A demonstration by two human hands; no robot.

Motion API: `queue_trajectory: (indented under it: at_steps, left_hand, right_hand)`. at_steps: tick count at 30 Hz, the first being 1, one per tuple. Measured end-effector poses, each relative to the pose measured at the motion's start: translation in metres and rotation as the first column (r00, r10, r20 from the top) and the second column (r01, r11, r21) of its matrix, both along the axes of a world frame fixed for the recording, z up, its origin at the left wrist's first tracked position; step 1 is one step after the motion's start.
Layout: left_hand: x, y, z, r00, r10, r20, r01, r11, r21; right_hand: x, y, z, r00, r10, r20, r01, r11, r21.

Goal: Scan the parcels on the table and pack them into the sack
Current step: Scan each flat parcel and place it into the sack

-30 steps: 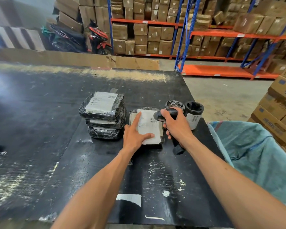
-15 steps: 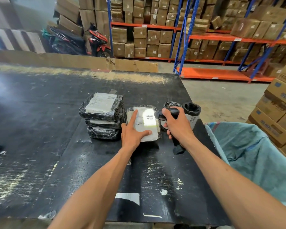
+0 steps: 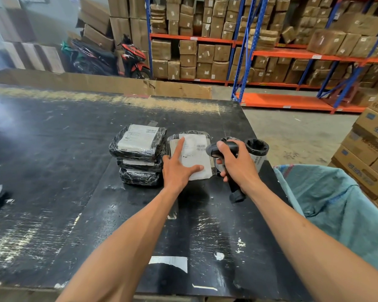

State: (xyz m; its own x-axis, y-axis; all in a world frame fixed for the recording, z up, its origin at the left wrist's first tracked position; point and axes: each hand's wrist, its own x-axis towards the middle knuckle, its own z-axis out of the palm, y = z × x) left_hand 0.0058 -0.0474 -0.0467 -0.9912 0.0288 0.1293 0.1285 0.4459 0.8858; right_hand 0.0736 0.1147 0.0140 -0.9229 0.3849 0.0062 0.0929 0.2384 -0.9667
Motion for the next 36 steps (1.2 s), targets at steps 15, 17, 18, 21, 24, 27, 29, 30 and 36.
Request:
queue_trajectory:
  at_steps: [15, 17, 18, 21, 24, 27, 29, 30, 36]
  left_hand:
    - [-0.039, -0.028, 0.076, 0.966, 0.168, -0.195, -0.164, 0.986, 0.034]
    - [-0.034, -0.035, 0.074, 0.971, 0.165, -0.174, -0.156, 0.986, 0.064]
    - [-0.031, -0.039, 0.072, 0.972, 0.163, -0.17, -0.153, 0.986, 0.073]
    - [-0.022, -0.052, 0.066, 0.973, 0.156, -0.17, -0.147, 0.987, 0.064]
    - [-0.017, -0.062, 0.059, 0.971, 0.179, -0.156, -0.169, 0.983, 0.073]
    - [-0.016, -0.064, 0.056, 0.972, 0.188, -0.144, -0.177, 0.98, 0.089]
    - [-0.016, -0.062, 0.056, 0.973, 0.176, -0.151, -0.164, 0.982, 0.09]
    - [-0.016, -0.06, 0.056, 0.974, 0.167, -0.156, -0.154, 0.984, 0.093]
    - [-0.018, -0.036, 0.061, 0.977, 0.123, -0.177, -0.105, 0.988, 0.111]
  right_hand:
    - [-0.009, -0.067, -0.06, 0.954, 0.042, 0.296, -0.132, 0.948, 0.289]
    - [-0.011, -0.082, -0.076, 0.925, 0.04, 0.377, -0.189, 0.911, 0.366]
    - [-0.011, -0.087, -0.08, 0.915, 0.035, 0.401, -0.198, 0.906, 0.374]
    - [-0.012, -0.099, -0.087, 0.9, 0.024, 0.435, -0.208, 0.902, 0.379]
    - [-0.012, -0.103, -0.089, 0.895, 0.014, 0.446, -0.206, 0.899, 0.385]
    - [-0.014, -0.101, -0.09, 0.885, 0.008, 0.465, -0.229, 0.877, 0.421]
    - [-0.014, -0.097, -0.083, 0.875, 0.003, 0.484, -0.262, 0.845, 0.467]
    - [-0.014, -0.094, -0.077, 0.876, -0.001, 0.482, -0.266, 0.833, 0.486]
    - [-0.026, -0.039, -0.033, 0.996, -0.019, 0.085, -0.016, 0.92, 0.391]
